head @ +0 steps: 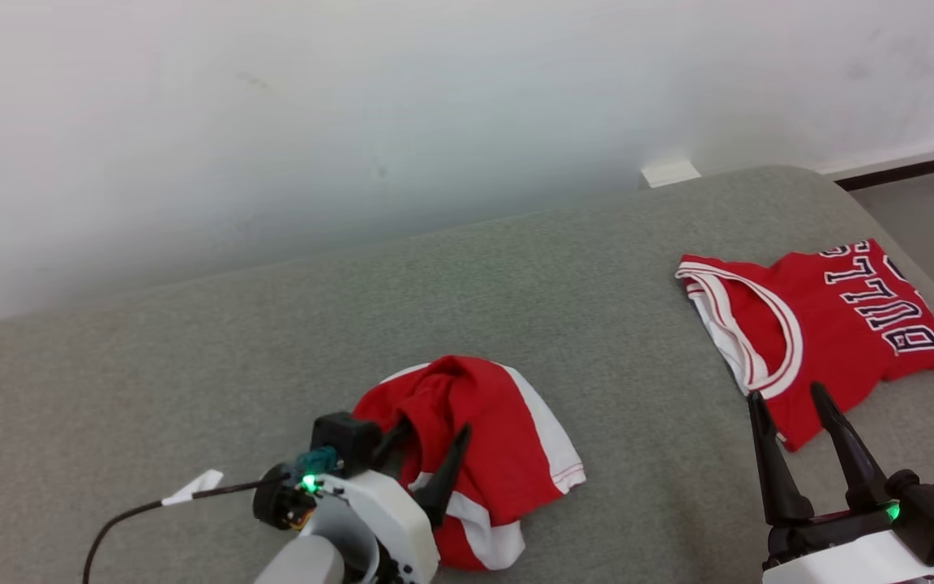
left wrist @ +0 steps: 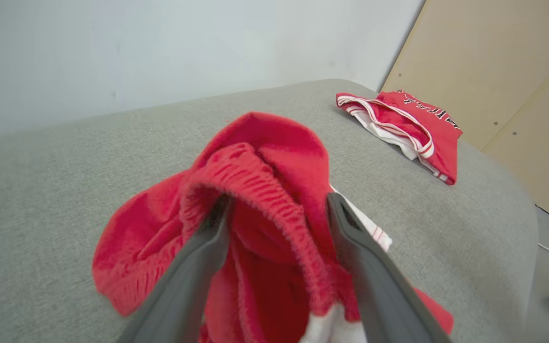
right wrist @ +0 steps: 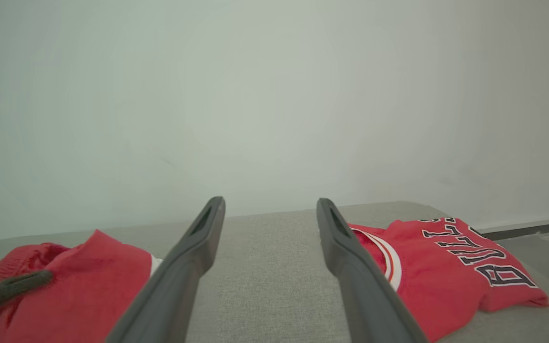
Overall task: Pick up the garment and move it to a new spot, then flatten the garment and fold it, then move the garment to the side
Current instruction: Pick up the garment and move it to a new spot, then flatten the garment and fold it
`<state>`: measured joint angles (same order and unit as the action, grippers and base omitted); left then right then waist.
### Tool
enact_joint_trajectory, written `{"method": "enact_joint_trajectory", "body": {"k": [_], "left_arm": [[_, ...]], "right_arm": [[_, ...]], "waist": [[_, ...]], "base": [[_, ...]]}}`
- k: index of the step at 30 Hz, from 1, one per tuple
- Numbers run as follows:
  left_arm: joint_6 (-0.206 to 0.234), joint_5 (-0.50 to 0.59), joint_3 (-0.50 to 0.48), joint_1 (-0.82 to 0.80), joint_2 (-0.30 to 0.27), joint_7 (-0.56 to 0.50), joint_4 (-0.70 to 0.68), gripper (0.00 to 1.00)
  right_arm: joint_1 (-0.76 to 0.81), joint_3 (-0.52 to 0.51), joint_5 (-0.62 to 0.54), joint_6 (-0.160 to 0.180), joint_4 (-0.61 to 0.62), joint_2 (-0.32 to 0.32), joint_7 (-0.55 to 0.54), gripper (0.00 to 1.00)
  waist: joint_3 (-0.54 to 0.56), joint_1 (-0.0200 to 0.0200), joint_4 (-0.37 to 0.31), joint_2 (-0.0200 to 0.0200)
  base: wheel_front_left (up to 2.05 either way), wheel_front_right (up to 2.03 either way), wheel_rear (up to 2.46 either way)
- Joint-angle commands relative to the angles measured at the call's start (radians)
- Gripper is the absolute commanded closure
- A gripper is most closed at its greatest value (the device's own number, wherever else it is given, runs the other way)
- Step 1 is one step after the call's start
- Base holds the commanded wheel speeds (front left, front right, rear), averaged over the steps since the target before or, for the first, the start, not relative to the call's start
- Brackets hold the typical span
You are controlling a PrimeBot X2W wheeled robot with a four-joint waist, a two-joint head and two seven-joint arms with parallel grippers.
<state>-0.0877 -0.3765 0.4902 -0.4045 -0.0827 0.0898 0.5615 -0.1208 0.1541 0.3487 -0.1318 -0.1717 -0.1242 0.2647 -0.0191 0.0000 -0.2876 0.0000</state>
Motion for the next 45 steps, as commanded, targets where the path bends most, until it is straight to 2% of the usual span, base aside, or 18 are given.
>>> {"method": "enact_joint_trajectory", "body": {"k": [1, 7, 11, 16, 22, 25, 28, 34, 45], "left_arm": [[-0.004, -0.003, -0.007, -0.013, -0.003, 0.018, 0.001, 0.0], [-0.01, -0.013, -0.022, -0.03, -0.027, 0.087, -0.039, 0.0], [0.004, -0.021, -0.044, -0.006, -0.059, 0.091, -0.11, 0.0], [0.048, -0.034, -0.084, 0.049, -0.107, 0.099, -0.218, 0.0], [0.108, -0.033, -0.15, 0.156, -0.157, 0.15, -0.32, 0.0], [0.141, -0.021, -0.19, 0.217, -0.162, 0.168, -0.351, 0.0], [0.156, -0.018, -0.234, 0.264, -0.144, 0.174, -0.373, 0.0], [0.126, 0.035, -0.301, 0.335, -0.091, 0.174, -0.414, 0.0], [0.054, 0.102, -0.357, 0.335, -0.016, 0.175, -0.398, 0.0]], "right_arm": [[0.001, -0.004, -0.001, 0.002, -0.002, -0.001, -0.002, 0.0], [0.011, -0.011, -0.002, 0.002, -0.002, 0.004, -0.001, 0.0], [0.02, -0.019, -0.005, 0.002, 0.001, 0.003, -0.001, 0.0], [0.029, -0.022, -0.009, 0.002, 0.005, 0.006, -0.001, 0.0], [0.041, -0.014, -0.01, 0.002, 0.008, 0.006, -0.001, 0.0], [0.05, -0.01, -0.005, 0.002, 0.009, 0.008, -0.001, 0.0], [0.056, 0.0, 0.0, 0.002, 0.004, 0.012, -0.001, 0.0], [0.061, 0.012, 0.003, 0.002, -0.006, 0.006, -0.001, 0.0], [0.046, 0.014, 0.01, 0.002, -0.032, -0.012, -0.006, 0.0]], "waist": [[0.004, 0.0, 0.019, 0.0], [0.022, 0.0, 0.086, 0.0], [0.032, 0.0, 0.131, 0.0], [0.041, 0.0, 0.17, 0.0], [0.035, 0.0, 0.184, 0.0], [0.03, 0.0, 0.184, 0.0], [0.023, 0.0, 0.183, 0.0], [0.016, 0.0, 0.184, 0.0], [0.028, 0.0, 0.19, 0.0]], "base": [[0.0, 0.0, 0.0], [0.0, 0.0, 0.0], [0.0, 0.0, 0.0], [0.0, 0.0, 0.0], [0.0, 0.0, 0.0], [0.0, 0.0, 0.0], [0.0, 0.0, 0.0], [0.0, 0.0, 0.0], [0.0, 0.0, 0.0]]}}
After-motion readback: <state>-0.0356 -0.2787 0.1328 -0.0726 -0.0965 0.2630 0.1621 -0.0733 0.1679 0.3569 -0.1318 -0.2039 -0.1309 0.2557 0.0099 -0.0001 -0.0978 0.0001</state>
